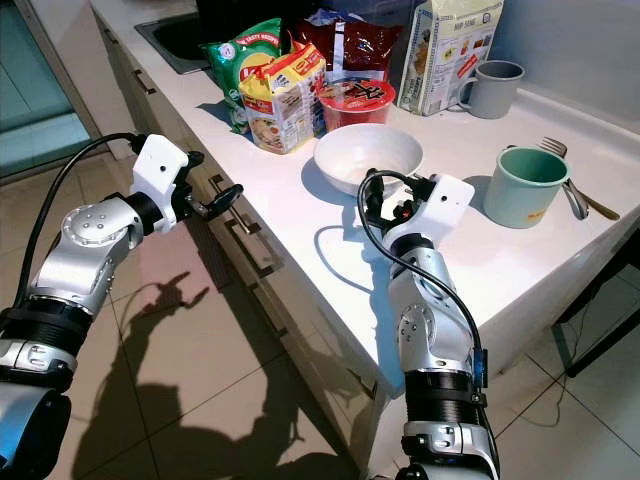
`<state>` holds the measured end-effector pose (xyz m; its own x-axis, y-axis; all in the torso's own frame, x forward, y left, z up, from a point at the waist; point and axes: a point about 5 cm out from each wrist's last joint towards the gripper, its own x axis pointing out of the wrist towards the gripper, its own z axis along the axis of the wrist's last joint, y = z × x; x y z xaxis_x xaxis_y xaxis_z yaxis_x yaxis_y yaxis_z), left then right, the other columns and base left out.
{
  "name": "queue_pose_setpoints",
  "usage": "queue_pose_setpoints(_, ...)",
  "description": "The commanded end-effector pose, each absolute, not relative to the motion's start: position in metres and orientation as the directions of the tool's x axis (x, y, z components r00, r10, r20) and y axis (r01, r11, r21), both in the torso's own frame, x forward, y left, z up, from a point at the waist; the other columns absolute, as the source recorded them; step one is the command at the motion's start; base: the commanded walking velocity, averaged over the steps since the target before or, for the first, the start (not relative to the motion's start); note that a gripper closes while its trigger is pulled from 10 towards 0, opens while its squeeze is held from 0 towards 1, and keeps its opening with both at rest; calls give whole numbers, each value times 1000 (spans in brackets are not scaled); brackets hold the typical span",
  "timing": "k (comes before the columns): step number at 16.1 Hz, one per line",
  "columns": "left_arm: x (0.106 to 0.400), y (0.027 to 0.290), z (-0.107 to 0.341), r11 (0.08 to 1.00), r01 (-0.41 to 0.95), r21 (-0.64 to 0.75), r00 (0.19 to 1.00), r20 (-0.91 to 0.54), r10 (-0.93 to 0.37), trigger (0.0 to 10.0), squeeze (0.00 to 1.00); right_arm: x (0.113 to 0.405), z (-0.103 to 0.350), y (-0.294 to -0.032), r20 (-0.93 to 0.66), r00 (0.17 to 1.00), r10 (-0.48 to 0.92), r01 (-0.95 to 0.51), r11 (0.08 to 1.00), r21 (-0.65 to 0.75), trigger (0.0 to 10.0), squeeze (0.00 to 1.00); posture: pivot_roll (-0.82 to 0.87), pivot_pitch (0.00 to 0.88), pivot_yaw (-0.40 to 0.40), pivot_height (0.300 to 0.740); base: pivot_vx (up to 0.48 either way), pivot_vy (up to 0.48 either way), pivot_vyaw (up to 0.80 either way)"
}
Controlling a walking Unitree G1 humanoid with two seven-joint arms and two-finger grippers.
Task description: Setting the table
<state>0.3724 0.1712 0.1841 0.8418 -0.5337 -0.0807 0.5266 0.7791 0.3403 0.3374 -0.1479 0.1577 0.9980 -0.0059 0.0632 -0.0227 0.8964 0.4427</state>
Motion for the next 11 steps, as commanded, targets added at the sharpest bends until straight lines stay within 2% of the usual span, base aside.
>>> queue_pose_setpoints(1,373,174,190,770,521,369,843,-78,-532,10000,0,341,160,-146,54,999,-8,-17,886,463,10000,1000,12,0,108,740,0,0,0)
queue_pose_setpoints(7,373,174,192,764,526,374,839,-81,-537,10000,0,342,164,-147,61,998,-32,-1,878,478,10000,1000,16,0,110,740,0,0,0)
queue_pose_setpoints(8,372,174,191,764,526,373,839,-82,-538,10000,0,343,164,-148,51,998,-43,15,894,447,10000,1000,17,0,110,740,0,0,0)
queue_pose_setpoints(9,372,174,191,764,526,373,839,-81,-538,10000,0,343,164,-146,48,998,-32,7,897,442,10000,902,17,0,109,740,0,0,0)
queue_pose_setpoints(10,372,174,191,764,527,373,839,-82,-538,10000,0,343,164,-145,52,998,-23,-2,900,435,10000,0,18,0,109,740,0,0,0)
queue_pose_setpoints(11,372,174,191,764,527,373,839,-82,-539,10000,0,343,166,-145,59,998,-24,-3,906,424,4588,0,18,0,109,740,0,0,0)
